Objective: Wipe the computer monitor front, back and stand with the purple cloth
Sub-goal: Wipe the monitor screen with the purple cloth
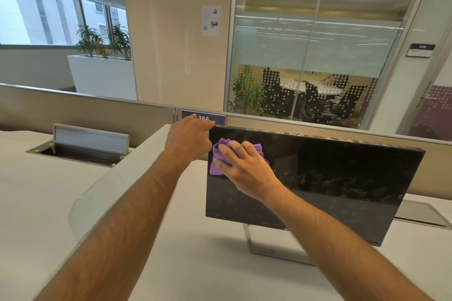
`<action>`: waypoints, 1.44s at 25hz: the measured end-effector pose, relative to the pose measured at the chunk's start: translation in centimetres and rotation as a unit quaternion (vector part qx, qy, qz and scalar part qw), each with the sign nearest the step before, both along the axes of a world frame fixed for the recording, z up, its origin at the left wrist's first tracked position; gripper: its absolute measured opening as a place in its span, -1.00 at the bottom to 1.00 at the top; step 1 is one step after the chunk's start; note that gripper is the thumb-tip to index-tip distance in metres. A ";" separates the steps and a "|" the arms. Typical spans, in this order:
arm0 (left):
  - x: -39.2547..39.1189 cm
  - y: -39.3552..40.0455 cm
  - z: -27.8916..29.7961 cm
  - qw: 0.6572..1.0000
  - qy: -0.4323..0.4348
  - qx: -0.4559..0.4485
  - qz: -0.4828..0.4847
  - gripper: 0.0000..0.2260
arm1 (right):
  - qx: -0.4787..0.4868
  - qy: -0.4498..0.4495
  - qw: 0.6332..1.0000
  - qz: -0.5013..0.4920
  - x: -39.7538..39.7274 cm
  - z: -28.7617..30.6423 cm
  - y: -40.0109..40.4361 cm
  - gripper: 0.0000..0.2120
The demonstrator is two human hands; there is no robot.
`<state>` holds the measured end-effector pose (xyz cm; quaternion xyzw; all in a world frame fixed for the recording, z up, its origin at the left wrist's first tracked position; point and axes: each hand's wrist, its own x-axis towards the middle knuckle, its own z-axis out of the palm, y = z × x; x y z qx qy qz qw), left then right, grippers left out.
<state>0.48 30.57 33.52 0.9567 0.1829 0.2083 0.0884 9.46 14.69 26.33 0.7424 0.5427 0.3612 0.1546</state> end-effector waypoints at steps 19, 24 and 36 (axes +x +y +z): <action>0.6 -0.3 -0.4 0.999 0.005 0.038 0.026 -0.52 | -0.028 -0.021 0.999 0.030 1.9 -2.9 -5.6 -0.41; 0.5 -0.4 -0.5 0.999 0.004 0.022 0.023 -0.51 | 0.034 0.006 0.999 -0.004 2.6 -0.9 -7.1 -0.46; 0.2 -1.0 -0.3 0.999 0.006 0.027 0.026 -0.51 | -0.087 -0.061 0.993 0.042 3.1 -2.0 -9.6 -0.41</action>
